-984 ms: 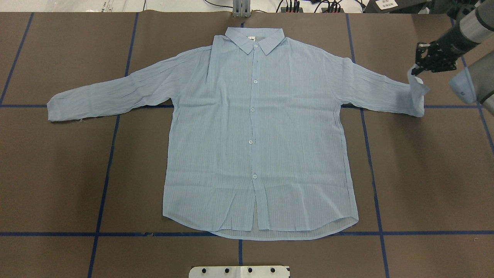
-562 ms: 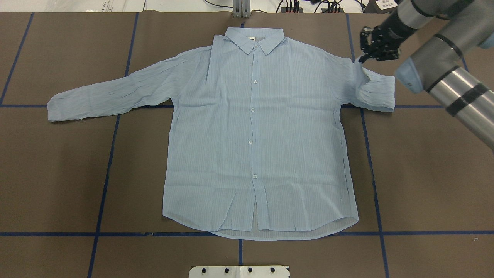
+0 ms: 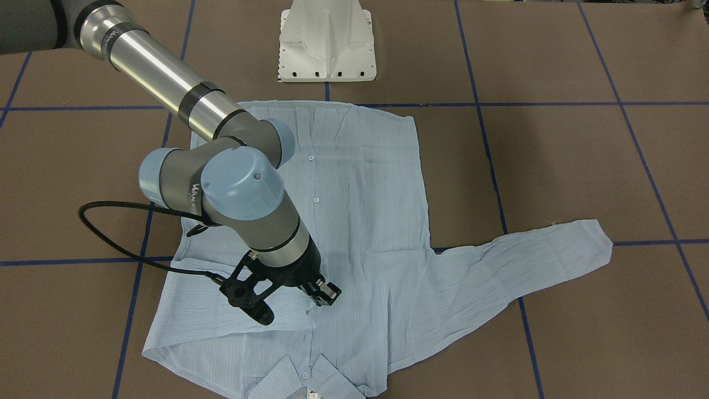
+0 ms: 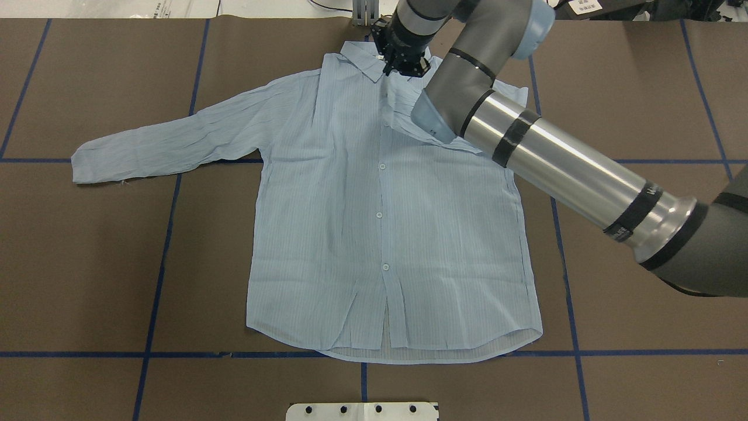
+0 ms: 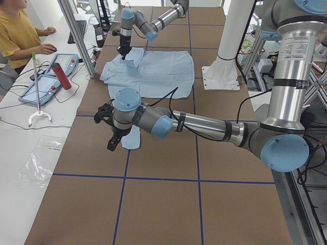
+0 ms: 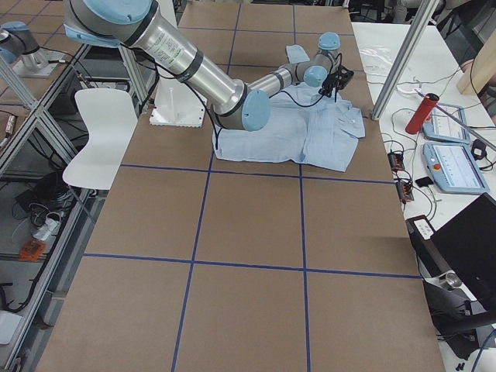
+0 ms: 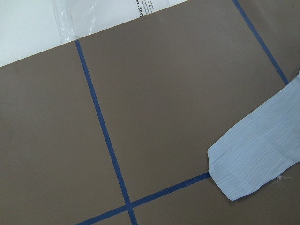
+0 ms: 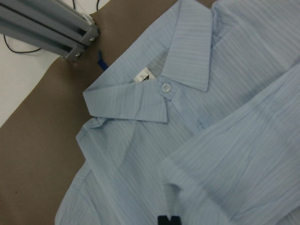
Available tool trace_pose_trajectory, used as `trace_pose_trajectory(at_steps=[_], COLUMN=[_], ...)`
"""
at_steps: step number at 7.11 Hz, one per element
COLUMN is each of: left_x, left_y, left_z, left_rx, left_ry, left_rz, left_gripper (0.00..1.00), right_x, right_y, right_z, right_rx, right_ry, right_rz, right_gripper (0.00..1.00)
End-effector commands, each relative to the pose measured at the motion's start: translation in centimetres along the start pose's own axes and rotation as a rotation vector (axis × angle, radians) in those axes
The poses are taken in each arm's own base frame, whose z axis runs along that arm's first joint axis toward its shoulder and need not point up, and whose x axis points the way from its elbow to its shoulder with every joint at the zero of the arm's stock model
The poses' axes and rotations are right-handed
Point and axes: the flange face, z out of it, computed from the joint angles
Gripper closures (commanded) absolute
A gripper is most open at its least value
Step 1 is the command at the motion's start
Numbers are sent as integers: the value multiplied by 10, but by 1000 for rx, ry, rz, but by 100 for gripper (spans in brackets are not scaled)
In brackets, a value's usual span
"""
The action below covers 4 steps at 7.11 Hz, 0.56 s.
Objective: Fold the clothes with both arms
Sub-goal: 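Carry the grasped sleeve across the shirt toward the collar with the right gripper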
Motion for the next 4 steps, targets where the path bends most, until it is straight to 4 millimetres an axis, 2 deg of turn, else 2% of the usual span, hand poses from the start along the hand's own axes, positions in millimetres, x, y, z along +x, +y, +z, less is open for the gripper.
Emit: trace_pose_trajectory(at_steps=[1, 2, 3, 4], left_x=[26, 20, 39, 69], left_y=[-6, 4, -2, -11], left_z=[22, 29, 48, 71], left_rx=[-10, -29, -59, -86], left_ry=[31, 31, 51, 72], left_rz=[37, 12, -12, -105], left_gripper=[1, 1, 1, 1], right_x=[-23, -20, -19, -22], right_y=[42, 50, 53, 70], right_z=[10, 19, 21, 25], right_rx=[12, 30, 39, 65], right_ry=[-36, -31, -32, -46], right_rz=[-3, -8, -11, -9], right_gripper=[100, 100, 3, 0])
